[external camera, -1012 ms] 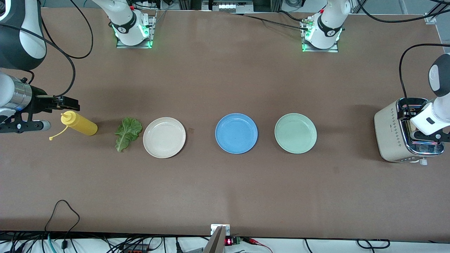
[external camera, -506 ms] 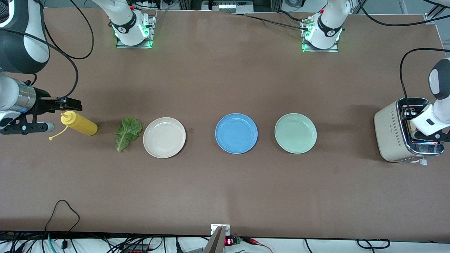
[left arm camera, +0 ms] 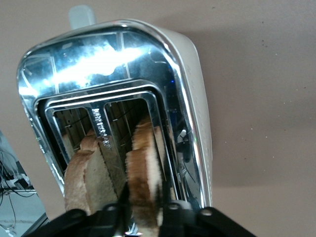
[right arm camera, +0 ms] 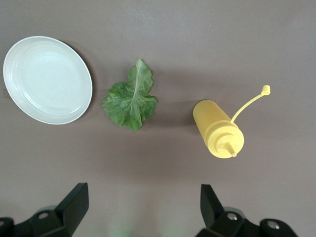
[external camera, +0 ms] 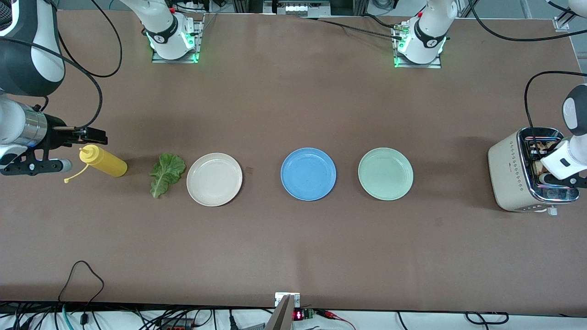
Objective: Make sandwich in blue plate with both arms
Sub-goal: 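Grasp a bread slice with the left gripper and lift it from the toaster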
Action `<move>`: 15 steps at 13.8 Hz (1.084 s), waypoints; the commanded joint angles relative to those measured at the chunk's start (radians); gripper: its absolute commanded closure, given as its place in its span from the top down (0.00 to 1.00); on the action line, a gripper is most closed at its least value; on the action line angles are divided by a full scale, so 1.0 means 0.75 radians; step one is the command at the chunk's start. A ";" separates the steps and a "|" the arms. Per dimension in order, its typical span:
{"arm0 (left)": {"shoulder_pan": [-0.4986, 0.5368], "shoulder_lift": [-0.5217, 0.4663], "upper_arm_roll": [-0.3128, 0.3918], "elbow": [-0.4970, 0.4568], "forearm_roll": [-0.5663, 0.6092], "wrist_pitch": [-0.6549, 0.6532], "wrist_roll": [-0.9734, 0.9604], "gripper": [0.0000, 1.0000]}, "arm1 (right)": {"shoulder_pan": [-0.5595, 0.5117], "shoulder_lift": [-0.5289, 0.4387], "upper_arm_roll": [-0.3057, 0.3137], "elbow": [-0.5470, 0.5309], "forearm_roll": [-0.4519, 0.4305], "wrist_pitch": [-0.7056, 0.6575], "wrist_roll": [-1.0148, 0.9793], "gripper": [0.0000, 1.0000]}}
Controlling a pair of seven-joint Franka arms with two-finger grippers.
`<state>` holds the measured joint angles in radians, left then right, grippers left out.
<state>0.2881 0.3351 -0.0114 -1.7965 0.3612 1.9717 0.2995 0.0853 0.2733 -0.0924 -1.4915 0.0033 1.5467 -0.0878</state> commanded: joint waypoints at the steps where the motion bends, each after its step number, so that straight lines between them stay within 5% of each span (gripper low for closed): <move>1: 0.009 -0.007 -0.011 0.006 0.030 -0.019 0.044 0.09 | -0.001 -0.006 0.000 -0.005 0.018 -0.009 -0.010 1.00; 5: 0.009 -0.027 -0.018 0.049 0.030 -0.103 0.055 0.05 | -0.003 -0.004 0.000 -0.005 0.018 -0.009 -0.012 1.00; 9: -0.002 -0.044 -0.028 0.288 0.011 -0.472 0.136 0.04 | -0.013 -0.004 -0.002 -0.005 0.018 -0.011 -0.016 1.00; 12: -0.014 -0.042 -0.164 0.489 0.007 -0.734 0.128 0.04 | -0.013 -0.004 -0.004 -0.005 0.016 -0.015 -0.020 1.00; 15: -0.022 -0.038 -0.308 0.532 -0.040 -0.753 0.122 0.04 | -0.032 -0.004 -0.008 -0.005 0.018 -0.037 -0.016 1.00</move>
<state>0.2749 0.2880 -0.1939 -1.4309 0.3476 1.4300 0.3793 0.0784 0.2751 -0.0976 -1.4919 0.0033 1.5340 -0.0882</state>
